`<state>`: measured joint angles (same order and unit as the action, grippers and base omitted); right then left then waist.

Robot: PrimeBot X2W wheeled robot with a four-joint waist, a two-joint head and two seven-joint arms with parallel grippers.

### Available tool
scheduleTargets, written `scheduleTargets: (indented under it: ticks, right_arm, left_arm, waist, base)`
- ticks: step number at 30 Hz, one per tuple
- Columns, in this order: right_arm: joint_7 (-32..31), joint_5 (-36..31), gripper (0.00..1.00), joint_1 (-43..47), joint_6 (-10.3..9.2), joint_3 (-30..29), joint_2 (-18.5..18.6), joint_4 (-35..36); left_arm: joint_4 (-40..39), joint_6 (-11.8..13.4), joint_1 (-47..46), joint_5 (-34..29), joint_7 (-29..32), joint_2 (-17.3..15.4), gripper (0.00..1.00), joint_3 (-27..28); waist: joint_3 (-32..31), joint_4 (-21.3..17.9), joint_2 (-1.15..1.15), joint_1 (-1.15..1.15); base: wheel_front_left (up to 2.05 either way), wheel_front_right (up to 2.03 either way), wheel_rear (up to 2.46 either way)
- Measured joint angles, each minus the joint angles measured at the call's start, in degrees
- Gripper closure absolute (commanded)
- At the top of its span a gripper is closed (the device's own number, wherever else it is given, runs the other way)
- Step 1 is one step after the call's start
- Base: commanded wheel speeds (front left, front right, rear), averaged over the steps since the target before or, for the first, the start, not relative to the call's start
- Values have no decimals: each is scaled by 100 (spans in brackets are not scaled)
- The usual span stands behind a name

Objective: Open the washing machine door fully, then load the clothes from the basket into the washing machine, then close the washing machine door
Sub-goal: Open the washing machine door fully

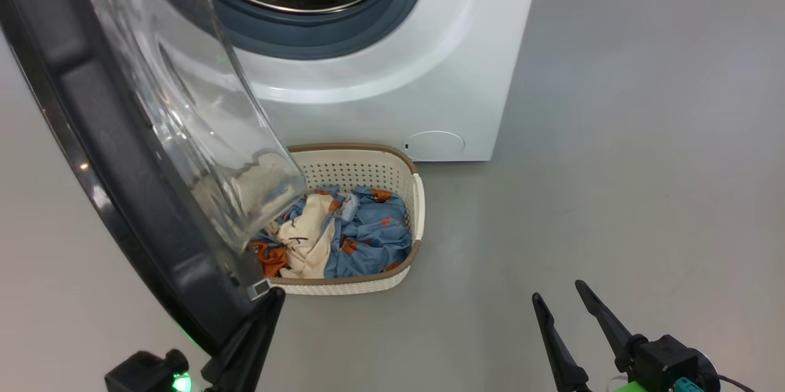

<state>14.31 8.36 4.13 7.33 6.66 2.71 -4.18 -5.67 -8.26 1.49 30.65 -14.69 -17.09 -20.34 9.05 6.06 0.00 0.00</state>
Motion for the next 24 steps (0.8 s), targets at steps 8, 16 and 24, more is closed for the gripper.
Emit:
scheduleTargets:
  ticks: [8, 16, 24]
  right_arm:
    - [0, 52, 0, -23, 0, -3, 0, -79]
    - [0, 85, 0, -66, 0, -5, 1, -207]
    - [0, 91, 0, -66, 0, -1, 1, -298]
  left_arm:
    - [-54, 0, 133, 38, 8, 98, 100, 180]
    - [-74, -2, 311, 43, 8, 278, 100, 459]
    - [255, -8, 332, 43, 7, 469, 100, 1016]
  waist:
    - [-23, 237, 0, 0]
    - [-64, 508, 0, 0]
    - [-145, 765, 0, 0]
  base:
    - [0, 0, 0]
    - [0, 0, 0]
    - [0, 0, 0]
